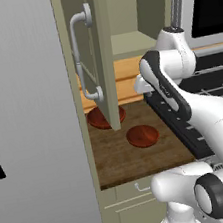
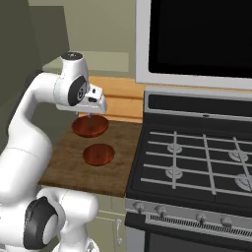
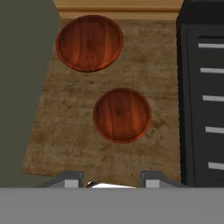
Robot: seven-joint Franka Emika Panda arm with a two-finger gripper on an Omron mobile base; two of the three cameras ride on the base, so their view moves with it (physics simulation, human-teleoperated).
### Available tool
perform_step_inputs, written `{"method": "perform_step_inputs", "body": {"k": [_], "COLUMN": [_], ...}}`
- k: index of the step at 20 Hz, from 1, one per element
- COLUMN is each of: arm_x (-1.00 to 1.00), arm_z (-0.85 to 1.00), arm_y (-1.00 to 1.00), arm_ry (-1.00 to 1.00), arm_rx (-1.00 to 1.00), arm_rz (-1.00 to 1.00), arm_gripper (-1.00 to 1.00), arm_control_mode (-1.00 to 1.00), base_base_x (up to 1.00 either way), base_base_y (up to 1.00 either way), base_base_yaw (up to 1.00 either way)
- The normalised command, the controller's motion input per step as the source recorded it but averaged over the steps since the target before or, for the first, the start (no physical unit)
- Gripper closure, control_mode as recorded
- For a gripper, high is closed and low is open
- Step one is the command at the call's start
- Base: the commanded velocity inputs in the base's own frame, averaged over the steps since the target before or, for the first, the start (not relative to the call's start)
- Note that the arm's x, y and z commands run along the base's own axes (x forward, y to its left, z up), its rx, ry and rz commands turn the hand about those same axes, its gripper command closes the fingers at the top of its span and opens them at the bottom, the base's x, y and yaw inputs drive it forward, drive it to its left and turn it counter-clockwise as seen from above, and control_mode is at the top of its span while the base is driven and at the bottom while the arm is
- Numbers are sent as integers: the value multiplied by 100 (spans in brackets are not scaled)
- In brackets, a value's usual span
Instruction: Pick up the bowls on the counter and stack them on top of one another in the open cabinet. Place the smaller bowl on top of the larger bowl.
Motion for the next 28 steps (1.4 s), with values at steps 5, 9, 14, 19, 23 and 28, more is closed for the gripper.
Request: {"method": "perform_step_inputs", "body": {"k": [5,9,14,19,23,28], "arm_x": [-5,29,39,32,31,24], "arm_z": [-45,-100,-88,-61,-70,-62], "arm_y": [-20,-30,-26,-1,0,-2], "arm_ry": [10,29,17,7,8,5], "arm_rx": [3,18,15,17,11,1], "arm_rz": [-8,-23,-16,-9,-10,-11], "arm_gripper": [-100,-100,-100,-100,-100,-100], "arm_control_mode": [-100,-100,-100,-100,-100,-100], "base_base_x": [0,0,0,0,0,0], "base_base_y": [0,0,0,0,0,0], "base_base_yaw": [0,0,0,0,0,0]}}
